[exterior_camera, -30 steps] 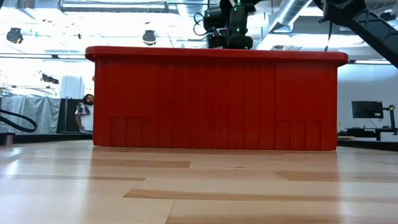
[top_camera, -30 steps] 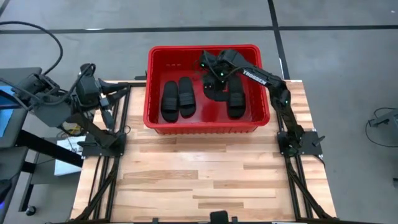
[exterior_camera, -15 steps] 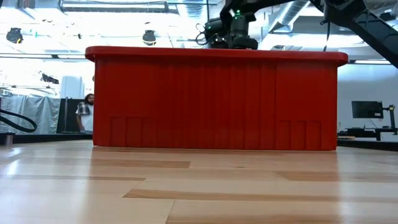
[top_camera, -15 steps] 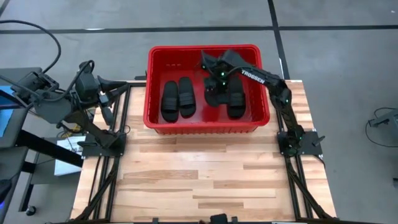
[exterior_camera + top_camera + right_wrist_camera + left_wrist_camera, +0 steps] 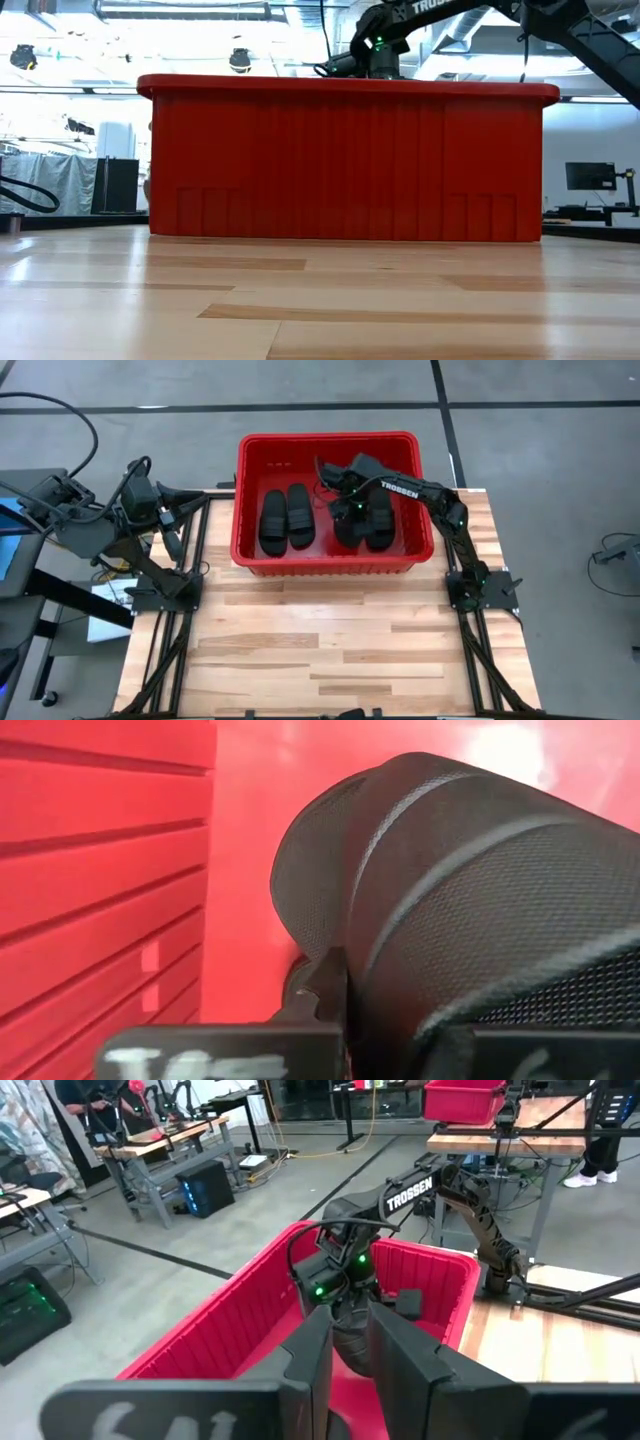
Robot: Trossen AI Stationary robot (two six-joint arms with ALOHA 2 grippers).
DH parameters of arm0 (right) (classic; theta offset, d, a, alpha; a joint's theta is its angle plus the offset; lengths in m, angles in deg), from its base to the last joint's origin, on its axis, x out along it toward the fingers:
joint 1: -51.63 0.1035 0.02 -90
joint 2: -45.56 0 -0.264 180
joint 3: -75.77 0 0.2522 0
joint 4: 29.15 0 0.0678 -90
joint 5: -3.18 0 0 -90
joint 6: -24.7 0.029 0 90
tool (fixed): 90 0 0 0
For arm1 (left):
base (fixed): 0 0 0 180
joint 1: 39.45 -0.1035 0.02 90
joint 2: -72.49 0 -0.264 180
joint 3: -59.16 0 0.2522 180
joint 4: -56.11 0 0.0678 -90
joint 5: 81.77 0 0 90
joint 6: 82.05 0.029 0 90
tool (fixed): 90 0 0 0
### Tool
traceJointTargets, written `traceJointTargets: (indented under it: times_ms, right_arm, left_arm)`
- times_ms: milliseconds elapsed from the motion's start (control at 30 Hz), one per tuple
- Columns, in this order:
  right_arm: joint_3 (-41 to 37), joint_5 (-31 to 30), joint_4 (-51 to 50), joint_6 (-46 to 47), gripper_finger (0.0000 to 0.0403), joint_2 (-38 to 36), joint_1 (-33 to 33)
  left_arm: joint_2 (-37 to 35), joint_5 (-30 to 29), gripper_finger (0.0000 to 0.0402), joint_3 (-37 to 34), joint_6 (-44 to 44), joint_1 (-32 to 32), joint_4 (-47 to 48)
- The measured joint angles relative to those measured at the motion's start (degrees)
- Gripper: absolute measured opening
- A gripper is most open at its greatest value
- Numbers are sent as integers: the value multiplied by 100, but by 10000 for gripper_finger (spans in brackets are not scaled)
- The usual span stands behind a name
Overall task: Pick and place slides into bin
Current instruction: Put the black slide into the red bin
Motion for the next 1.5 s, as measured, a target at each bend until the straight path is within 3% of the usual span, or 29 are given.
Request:
traceJointTargets:
  times_ms: [300, 867, 1500]
  right_arm:
    - [0, 295, 11, -334, 0, 0, -168]
    - [4, 348, -109, -710, 0, 940, -372]
    - [0, 313, 155, -863, 12, 940, -398]
  left_arm:
    - [2, -30, 59, 0, -23, 0, 0]
    - [2, -106, 59, -2, -168, 0, -118]
    - [2, -265, 59, -2, -157, 0, -114]
